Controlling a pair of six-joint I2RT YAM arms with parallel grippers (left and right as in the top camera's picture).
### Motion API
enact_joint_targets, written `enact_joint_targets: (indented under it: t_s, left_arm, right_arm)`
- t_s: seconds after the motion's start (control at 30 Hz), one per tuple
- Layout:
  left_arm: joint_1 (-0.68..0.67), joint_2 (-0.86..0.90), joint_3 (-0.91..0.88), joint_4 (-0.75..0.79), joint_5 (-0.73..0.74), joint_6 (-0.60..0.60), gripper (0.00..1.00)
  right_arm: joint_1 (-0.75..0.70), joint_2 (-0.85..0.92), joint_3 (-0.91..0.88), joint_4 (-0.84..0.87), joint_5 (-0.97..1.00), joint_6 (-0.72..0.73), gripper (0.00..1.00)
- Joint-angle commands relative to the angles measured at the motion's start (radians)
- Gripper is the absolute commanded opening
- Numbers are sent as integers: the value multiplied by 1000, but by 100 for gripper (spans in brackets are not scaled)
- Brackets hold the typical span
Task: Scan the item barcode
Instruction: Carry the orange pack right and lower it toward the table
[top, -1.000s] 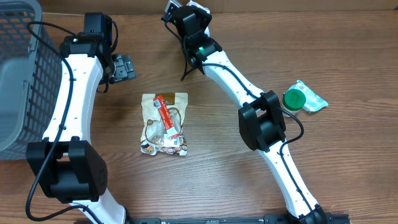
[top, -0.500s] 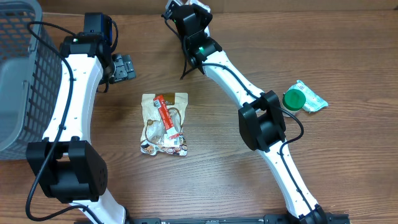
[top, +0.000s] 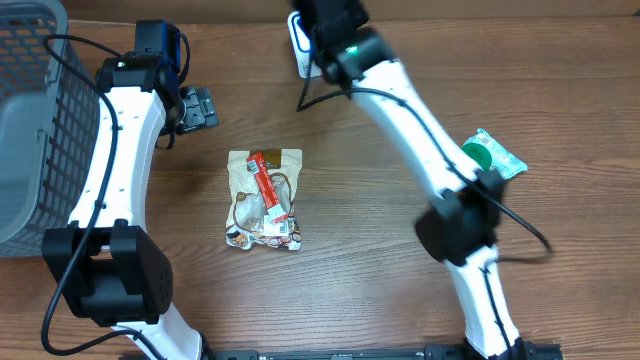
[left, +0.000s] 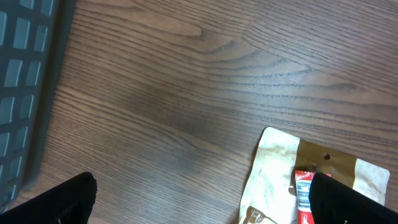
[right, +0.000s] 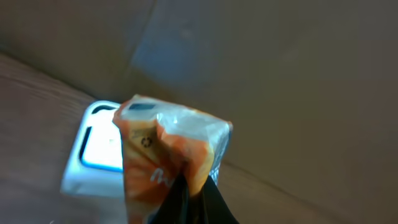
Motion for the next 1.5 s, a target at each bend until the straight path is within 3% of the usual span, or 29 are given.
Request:
enact_joint_targets:
  t_s: [0.0,0.13,0.27,0.47,0.63,1.03,1.47]
  left_arm:
    - [-7,-17,16,-2,-10,22,100]
    - [-7,-17,16,-2,-10,22,100]
    - [-7,-17,16,-2,-10,22,100]
    - [-7,-17,16,-2,-10,22,100]
    - [-7,-17,16,-2,-10,22,100]
    - [-7,-18,16,-2,-10,22,100]
    - [-7,-17,16,-2,-10,22,100]
  right_arm:
    - [-18,-146,19,-164,-87,298,4]
    - [-53,-192,19,-426,-219,430,4]
    - [-120,-182,14,-681,-433,467,4]
    - [-195,-147,-71,-869,-526,467,4]
    - [-224,-147,-232,-845,-526,467,4]
    - [-237,-147,-663,-557,-489,467,4]
    - [-240,-147,-755,-449,-406,467,4]
